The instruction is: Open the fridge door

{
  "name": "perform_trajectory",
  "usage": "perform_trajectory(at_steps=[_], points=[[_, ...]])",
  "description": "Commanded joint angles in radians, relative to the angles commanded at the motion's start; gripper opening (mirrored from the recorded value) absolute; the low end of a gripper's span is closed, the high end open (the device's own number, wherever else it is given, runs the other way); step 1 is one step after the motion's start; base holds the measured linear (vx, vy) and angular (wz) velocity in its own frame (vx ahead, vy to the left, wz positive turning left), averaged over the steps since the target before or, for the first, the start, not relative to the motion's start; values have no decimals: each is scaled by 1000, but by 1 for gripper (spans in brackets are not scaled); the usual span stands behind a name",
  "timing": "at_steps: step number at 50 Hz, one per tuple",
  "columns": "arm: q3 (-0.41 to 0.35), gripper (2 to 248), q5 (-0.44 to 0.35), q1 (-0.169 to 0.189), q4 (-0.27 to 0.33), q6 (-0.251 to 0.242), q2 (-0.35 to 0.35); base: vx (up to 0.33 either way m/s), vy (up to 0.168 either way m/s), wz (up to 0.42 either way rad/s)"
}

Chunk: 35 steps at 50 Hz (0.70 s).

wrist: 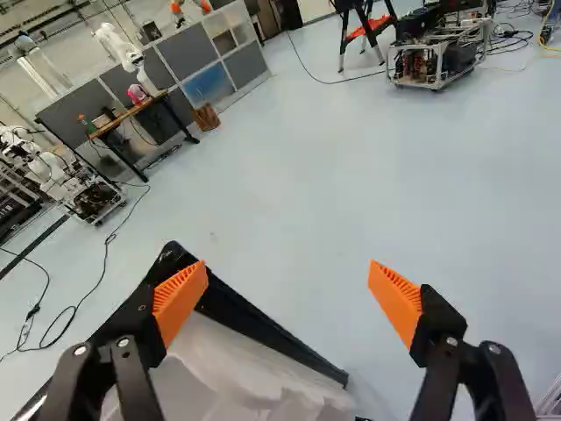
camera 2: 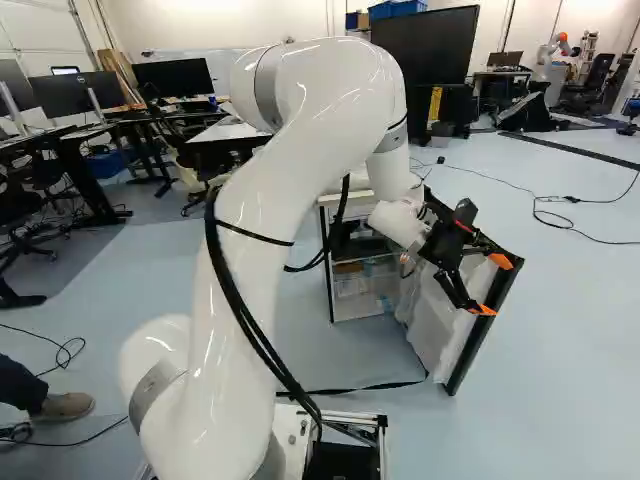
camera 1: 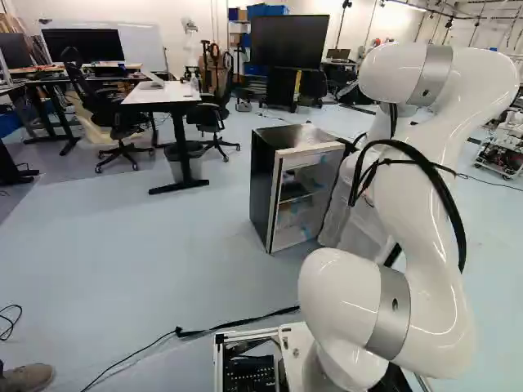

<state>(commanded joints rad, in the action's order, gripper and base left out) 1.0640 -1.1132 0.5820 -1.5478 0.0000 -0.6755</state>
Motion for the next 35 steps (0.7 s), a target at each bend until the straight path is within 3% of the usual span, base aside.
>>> perform_trajectory(at_steps=[26,35], points=[[-163,247,0,-44,11,0,95,0,0,0],[-218,247,0,-69,62,0,128,0,0,0]])
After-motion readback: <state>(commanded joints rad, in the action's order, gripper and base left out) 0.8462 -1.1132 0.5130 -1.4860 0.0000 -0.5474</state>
